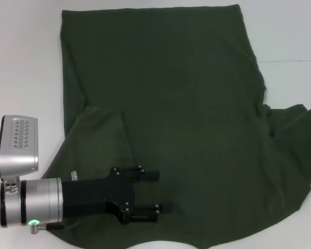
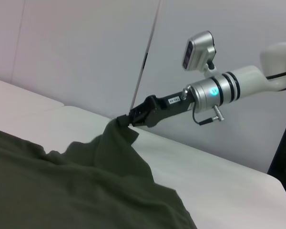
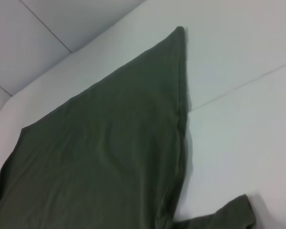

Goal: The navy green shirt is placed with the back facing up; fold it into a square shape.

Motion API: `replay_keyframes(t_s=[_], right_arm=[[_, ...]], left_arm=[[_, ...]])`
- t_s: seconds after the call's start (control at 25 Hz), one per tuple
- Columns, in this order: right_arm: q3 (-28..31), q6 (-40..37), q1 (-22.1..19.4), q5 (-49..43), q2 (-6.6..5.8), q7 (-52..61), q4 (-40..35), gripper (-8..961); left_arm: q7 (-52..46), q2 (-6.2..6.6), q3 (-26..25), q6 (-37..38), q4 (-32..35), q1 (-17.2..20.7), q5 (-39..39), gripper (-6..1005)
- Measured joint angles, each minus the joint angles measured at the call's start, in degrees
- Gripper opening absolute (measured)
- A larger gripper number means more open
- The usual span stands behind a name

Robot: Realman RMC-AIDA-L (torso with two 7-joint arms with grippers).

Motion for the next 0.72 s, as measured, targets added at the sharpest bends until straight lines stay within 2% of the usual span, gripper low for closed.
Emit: replay_keyframes(t_s=[0.2, 0.4, 0.72], right_arm=[[-1.32, 1.37, 0.6, -0.02, -0.21, -0.01, -1.45, 57], [-5.15, 4.54, 1.4, -0.02, -0.12, -0.01, -1.61, 66], [-6.57, 5.79, 2.45, 0.02, -0.05, -0.58, -1.61, 81]], left_arm=[[-0.17, 0.0, 0.02, 0.0, 0.0, 0.01, 0.0, 814], [-0.76, 0.0, -0.01, 0.0, 0.01, -0.03, 0.0, 814], [-1.08, 0.0, -0.12, 0.0, 0.01, -0.11, -0.04, 814]])
